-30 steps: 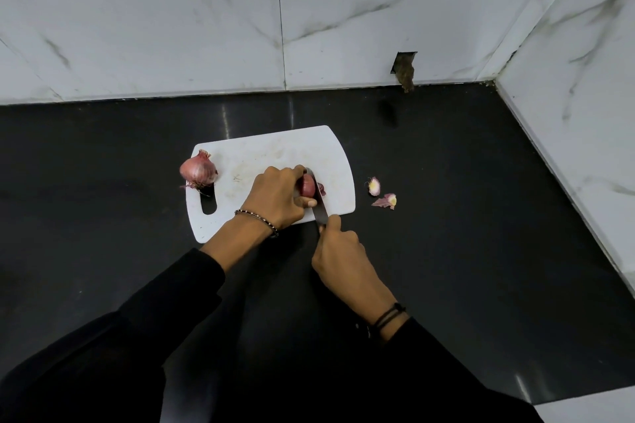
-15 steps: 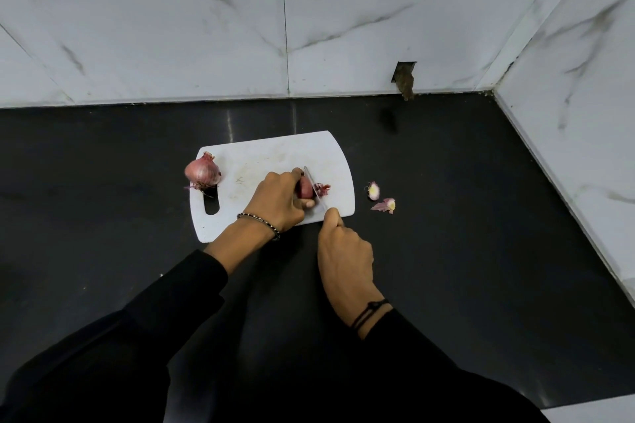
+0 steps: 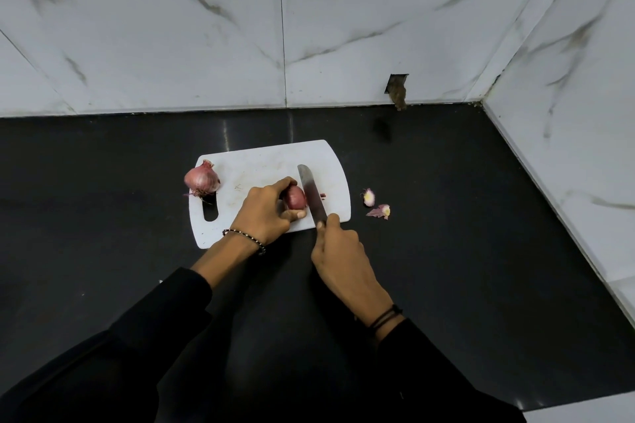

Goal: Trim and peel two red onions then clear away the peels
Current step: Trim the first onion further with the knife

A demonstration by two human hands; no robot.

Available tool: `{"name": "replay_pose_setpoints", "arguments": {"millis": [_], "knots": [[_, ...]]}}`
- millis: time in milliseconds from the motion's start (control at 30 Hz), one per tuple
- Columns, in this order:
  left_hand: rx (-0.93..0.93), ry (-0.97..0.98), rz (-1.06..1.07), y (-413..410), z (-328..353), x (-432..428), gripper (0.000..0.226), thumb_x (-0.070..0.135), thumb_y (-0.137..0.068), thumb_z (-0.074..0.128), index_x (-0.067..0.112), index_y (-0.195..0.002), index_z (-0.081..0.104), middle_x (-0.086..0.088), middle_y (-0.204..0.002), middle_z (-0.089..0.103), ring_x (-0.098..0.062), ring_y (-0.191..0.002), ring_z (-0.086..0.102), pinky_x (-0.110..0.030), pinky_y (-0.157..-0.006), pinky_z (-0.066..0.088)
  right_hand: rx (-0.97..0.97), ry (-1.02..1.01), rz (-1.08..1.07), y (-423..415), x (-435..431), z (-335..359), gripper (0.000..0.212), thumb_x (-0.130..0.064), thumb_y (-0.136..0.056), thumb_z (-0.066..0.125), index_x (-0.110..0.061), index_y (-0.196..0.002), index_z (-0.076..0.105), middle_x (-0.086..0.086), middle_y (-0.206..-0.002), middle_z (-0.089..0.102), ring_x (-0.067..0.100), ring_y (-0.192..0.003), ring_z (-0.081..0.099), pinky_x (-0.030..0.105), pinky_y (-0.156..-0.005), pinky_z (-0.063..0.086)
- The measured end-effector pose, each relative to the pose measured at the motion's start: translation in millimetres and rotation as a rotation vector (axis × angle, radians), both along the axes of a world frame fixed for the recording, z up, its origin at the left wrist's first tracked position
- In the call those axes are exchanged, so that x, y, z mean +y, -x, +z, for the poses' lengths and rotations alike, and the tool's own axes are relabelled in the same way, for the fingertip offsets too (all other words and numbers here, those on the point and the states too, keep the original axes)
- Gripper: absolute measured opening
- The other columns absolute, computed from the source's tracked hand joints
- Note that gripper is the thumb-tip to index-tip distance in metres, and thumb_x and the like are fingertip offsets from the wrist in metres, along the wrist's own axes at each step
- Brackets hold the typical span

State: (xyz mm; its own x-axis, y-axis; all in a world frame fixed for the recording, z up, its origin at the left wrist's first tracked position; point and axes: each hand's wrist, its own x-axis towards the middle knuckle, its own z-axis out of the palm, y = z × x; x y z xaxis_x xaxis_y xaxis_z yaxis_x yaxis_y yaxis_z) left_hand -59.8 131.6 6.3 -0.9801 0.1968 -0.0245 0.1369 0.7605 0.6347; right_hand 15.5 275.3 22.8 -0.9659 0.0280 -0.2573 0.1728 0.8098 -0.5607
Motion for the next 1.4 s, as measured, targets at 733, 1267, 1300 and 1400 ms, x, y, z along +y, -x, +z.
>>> {"name": "replay_pose_setpoints", "arguments": {"millis": [733,1267,1300,1400], "knots": [[-0.017,0.165,-0.045,-1.6,7.7,6.0,0.035,0.021,-0.086,0.071,0.007,-0.11,0.05,-0.009,-0.09,0.065,-0.031,-0.094,0.057,-0.03,-0.066,0.037,0.066,-0.621,0.142,-4.2,-12.6,-14.7,0.034,-0.02,-0.071,0.084,-0.012,-0.093,0.06,0.002,-0.061,0.063,0.012,-0.049,0.061,0.023,-0.04,0.016],[-0.035,-0.099,0.107,-33.2,4.4,-27.9,0.056,0.03,-0.079,0.082,0.016,-0.126,0.053,-0.007,-0.119,0.064,-0.024,-0.111,0.061,-0.03,-0.096,0.047,0.005,-0.177,0.01,-8.9,-4.0,-8.2,0.026,-0.027,-0.109,0.028,-0.011,-0.129,0.036,0.016,-0.109,0.063,0.035,-0.097,0.063,0.042,-0.071,0.041],[-0.031,-0.112,0.108,-34.1,3.6,-27.7,0.056,0.029,-0.079,0.082,0.016,-0.125,0.053,-0.007,-0.119,0.065,-0.024,-0.112,0.06,-0.028,-0.096,0.046,0.0,-0.182,0.035,-10.1,-7.7,-8.8,0.025,-0.026,-0.109,0.03,-0.012,-0.129,0.036,0.016,-0.108,0.063,0.035,-0.098,0.063,0.041,-0.071,0.041],[-0.026,-0.134,0.117,-37.1,1.9,-28.7,0.056,0.029,-0.078,0.083,0.016,-0.124,0.055,-0.006,-0.118,0.065,-0.022,-0.112,0.061,-0.023,-0.093,0.043,-0.018,-0.193,0.091,-10.9,-13.0,-11.6,0.023,-0.025,-0.109,0.032,-0.013,-0.127,0.037,0.015,-0.108,0.063,0.033,-0.098,0.063,0.039,-0.07,0.04]]}}
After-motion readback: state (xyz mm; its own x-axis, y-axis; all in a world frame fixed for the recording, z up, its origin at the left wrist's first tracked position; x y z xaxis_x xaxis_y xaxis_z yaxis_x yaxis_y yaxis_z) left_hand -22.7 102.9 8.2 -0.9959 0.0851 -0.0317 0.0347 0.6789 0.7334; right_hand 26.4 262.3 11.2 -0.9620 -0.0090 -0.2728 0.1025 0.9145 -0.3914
